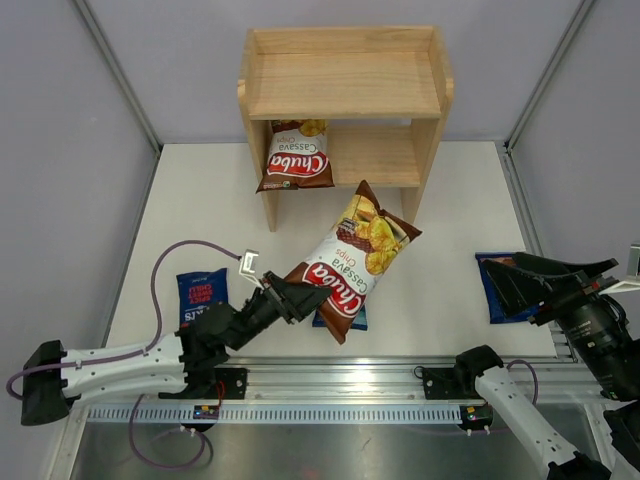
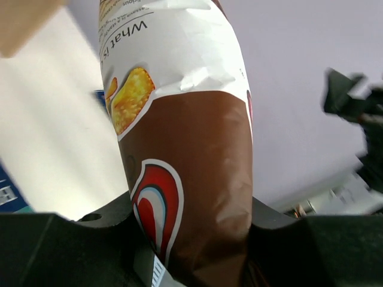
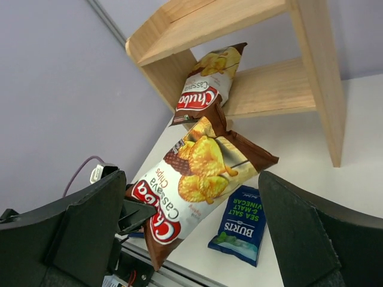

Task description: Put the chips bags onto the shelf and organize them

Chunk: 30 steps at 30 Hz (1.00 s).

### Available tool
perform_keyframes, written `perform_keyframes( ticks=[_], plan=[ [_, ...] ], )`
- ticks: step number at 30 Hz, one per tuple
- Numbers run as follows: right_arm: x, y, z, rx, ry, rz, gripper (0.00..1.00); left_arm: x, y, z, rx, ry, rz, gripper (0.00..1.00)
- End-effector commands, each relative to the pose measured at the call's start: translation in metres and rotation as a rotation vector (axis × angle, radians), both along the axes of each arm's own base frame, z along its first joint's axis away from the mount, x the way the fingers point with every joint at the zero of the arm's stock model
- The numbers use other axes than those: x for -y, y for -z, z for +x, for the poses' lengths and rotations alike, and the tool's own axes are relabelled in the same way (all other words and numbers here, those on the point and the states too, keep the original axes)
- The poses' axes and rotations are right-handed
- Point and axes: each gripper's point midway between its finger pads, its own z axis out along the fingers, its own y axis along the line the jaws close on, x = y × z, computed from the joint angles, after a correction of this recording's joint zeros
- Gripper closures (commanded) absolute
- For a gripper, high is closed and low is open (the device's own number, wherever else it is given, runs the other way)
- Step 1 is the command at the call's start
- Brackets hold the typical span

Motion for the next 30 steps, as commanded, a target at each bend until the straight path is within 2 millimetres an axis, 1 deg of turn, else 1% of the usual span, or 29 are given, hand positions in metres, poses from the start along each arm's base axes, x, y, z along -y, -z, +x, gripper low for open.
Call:
perform_keyframes(
  ticks=[1, 2, 3, 4, 5, 6, 7, 8, 9, 10, 12, 13, 14, 15, 16, 17, 19, 20, 21, 22, 23, 24, 26, 27, 28, 30],
  plan=[
    [0.014, 0.008, 0.003, -0.023, 0.08, -0.024, 0.01, -0.014, -0.045, 0.039, -0.107, -0.217, -0.16, 0.96],
    [0.015, 0.008, 0.001, -0.018, 0.079, -0.017, 0.01, -0.013, -0.054, 0.045, -0.14, -0.246, -0.171, 0.96],
    [0.014, 0.007, -0.001, -0.014, 0.067, -0.011, 0.01, -0.01, -0.041, 0.056, -0.185, -0.301, -0.135, 0.96],
    [0.013, 0.007, -0.003, -0.01, 0.063, -0.008, 0.0, -0.009, -0.047, 0.058, -0.164, -0.309, -0.147, 0.96],
    [0.013, 0.006, -0.004, -0.007, 0.058, -0.008, 0.01, -0.007, -0.06, 0.06, -0.135, -0.314, -0.184, 0.95],
    [0.012, 0.004, -0.005, -0.001, 0.051, -0.01, 0.01, -0.006, -0.071, 0.065, -0.111, -0.345, -0.181, 0.95],
    [0.011, 0.004, -0.006, 0.001, 0.046, -0.011, 0.01, 0.001, -0.065, 0.072, -0.121, -0.37, -0.146, 0.95],
    [0.011, 0.004, -0.006, -0.001, 0.045, -0.014, 0.01, 0.003, -0.067, 0.076, -0.117, -0.392, -0.133, 0.95],
    [0.011, 0.002, -0.008, 0.004, 0.041, -0.013, 0.01, 0.002, -0.077, 0.081, -0.119, -0.421, -0.15, 0.95],
    [0.011, 0.001, -0.01, 0.01, 0.036, -0.014, 0.0, 0.004, -0.079, 0.085, -0.118, -0.436, -0.148, 0.95],
    [0.01, -0.002, -0.014, 0.019, 0.023, -0.012, 0.01, 0.009, -0.074, 0.098, -0.127, -0.481, -0.127, 0.94],
    [0.01, -0.002, -0.015, 0.022, 0.021, -0.011, 0.01, 0.009, -0.082, 0.106, -0.129, -0.502, -0.142, 0.94],
    [0.009, -0.003, -0.016, 0.024, 0.016, -0.006, 0.01, 0.015, -0.074, 0.114, -0.15, -0.511, -0.127, 0.94],
    [0.009, -0.003, -0.017, 0.026, 0.012, -0.006, 0.01, 0.019, -0.077, 0.118, -0.151, -0.503, -0.136, 0.93],
    [0.009, -0.004, -0.018, 0.03, 0.011, -0.003, 0.01, 0.023, -0.085, 0.123, -0.145, -0.5, -0.156, 0.93],
    [0.009, -0.003, -0.019, 0.033, 0.007, 0.001, 0.01, 0.032, -0.078, 0.133, -0.155, -0.499, -0.143, 0.93],
    [0.007, -0.003, -0.021, 0.035, -0.003, 0.004, 0.01, 0.04, -0.079, 0.145, -0.159, -0.507, -0.14, 0.93],
    [0.008, -0.004, -0.022, 0.042, -0.002, 0.008, 0.0, 0.042, -0.093, 0.151, -0.15, -0.515, -0.178, 0.93],
    [0.007, -0.003, -0.021, 0.039, -0.006, 0.006, 0.01, 0.052, -0.083, 0.159, -0.15, -0.519, -0.153, 0.93],
    [0.006, -0.002, -0.021, 0.036, -0.009, 0.006, 0.01, 0.054, -0.088, 0.163, -0.144, -0.525, -0.164, 0.93],
    [0.006, -0.003, -0.022, 0.041, -0.014, 0.009, 0.0, 0.056, -0.098, 0.169, -0.137, -0.536, -0.188, 0.93],
    [0.004, -0.002, -0.022, 0.04, -0.023, 0.007, 0.01, 0.059, -0.099, 0.173, -0.132, -0.542, -0.189, 0.93],
    [0.003, -0.003, -0.023, 0.043, -0.031, 0.01, 0.01, 0.069, -0.091, 0.183, -0.133, -0.559, -0.153, 0.93],
    [0.001, -0.002, -0.023, 0.043, -0.039, 0.011, 0.01, 0.073, -0.104, 0.187, -0.129, -0.558, -0.179, 0.92],
    [0.001, -0.003, -0.025, 0.052, -0.044, 0.016, 0.01, 0.08, -0.093, 0.196, -0.137, -0.565, -0.156, 0.93],
    [0.001, -0.001, -0.025, 0.05, -0.043, 0.021, 0.01, 0.083, -0.096, 0.205, -0.151, -0.587, -0.184, 0.92]
  ],
)
